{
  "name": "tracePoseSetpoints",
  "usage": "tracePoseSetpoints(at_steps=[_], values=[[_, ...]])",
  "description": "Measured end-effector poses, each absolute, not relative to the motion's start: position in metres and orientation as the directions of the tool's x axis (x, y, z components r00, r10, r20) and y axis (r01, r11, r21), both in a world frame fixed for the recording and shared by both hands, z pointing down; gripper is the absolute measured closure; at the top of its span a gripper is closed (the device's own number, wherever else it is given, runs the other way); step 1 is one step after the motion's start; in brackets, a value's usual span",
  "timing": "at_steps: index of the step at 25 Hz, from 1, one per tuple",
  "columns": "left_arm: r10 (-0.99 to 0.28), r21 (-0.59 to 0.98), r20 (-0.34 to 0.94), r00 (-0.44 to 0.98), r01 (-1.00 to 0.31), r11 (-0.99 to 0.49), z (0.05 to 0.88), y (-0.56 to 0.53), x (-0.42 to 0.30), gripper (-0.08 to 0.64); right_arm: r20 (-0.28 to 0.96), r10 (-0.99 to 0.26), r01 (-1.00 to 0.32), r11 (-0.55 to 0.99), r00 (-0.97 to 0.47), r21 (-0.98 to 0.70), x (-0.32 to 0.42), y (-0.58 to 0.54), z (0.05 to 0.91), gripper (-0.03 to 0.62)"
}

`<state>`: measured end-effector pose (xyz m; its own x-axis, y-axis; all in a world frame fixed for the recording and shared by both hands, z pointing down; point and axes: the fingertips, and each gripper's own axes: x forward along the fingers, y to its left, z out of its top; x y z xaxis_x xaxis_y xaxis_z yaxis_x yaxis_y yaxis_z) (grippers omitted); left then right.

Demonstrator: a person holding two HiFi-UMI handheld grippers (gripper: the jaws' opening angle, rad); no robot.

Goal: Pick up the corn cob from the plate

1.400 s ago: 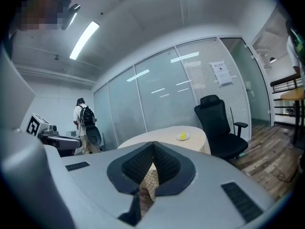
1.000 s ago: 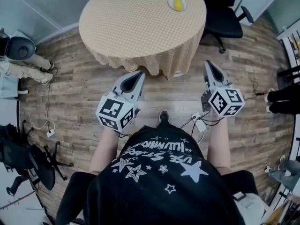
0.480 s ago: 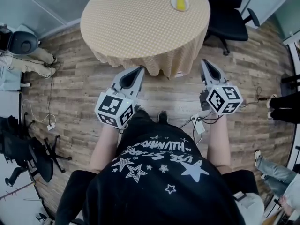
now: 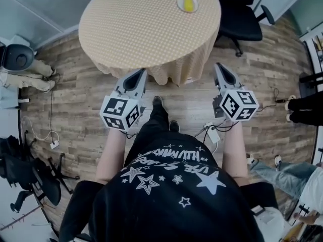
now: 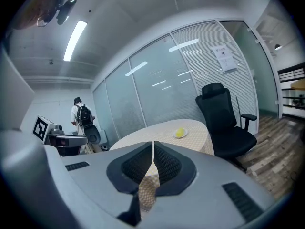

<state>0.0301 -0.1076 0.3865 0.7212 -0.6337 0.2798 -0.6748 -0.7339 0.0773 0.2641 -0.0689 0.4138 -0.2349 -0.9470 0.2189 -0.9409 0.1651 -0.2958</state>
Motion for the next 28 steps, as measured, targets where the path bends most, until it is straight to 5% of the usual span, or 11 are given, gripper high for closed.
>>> tracePoseSetpoints(at_steps=[28], values=[[-0.543, 0.147, 0.276, 0.793, -0.593, -0.791, 0.408, -0.337, 0.026, 0.554, 0.302, -0.946, -0.957, 0.029, -0.120, -0.289, 0.255, -0.284, 0.421, 0.563]])
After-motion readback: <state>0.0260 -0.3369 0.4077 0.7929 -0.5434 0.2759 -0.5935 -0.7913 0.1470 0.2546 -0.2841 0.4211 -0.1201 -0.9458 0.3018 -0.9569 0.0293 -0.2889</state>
